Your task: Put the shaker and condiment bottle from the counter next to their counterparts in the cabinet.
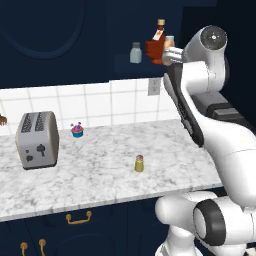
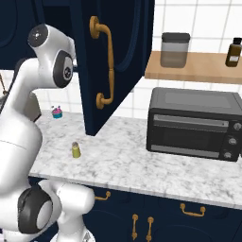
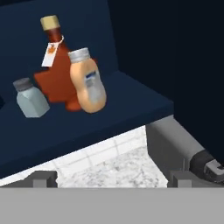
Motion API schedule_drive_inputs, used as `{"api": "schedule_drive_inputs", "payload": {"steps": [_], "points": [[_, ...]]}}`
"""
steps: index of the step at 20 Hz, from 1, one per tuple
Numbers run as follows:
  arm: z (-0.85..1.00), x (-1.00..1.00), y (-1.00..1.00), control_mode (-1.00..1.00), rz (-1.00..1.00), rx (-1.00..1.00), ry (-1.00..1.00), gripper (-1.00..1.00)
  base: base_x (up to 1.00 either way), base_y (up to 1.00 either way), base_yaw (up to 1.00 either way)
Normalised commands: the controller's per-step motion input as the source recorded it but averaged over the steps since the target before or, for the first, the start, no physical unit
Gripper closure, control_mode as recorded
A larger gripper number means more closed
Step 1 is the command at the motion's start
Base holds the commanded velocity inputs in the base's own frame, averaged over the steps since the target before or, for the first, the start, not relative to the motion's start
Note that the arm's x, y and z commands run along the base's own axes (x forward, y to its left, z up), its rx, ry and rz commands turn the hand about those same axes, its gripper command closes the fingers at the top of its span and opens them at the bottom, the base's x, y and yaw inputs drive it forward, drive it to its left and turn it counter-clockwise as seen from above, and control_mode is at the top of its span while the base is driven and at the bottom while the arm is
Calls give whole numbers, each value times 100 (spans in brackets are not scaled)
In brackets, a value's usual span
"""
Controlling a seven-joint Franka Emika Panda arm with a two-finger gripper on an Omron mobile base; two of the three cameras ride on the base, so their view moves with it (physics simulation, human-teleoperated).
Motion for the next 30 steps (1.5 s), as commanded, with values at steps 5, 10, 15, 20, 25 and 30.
{"api": "schedule_drive_inputs", "payload": {"steps": [5,10,15,20,25,30], "points": [[-59,-100,0,-100,-1,4,-6,-100,0,0,0],[-64,-100,9,-100,0,2,-3,-100,0,0,0],[-34,-82,24,-100,1,9,0,-100,0,0,0],[-30,-73,36,-100,6,10,0,-100,0,0,0],[-28,-63,42,-100,9,8,10,-100,0,0,0],[-29,-30,36,-100,14,1,30,-100,0,0,0]]}}
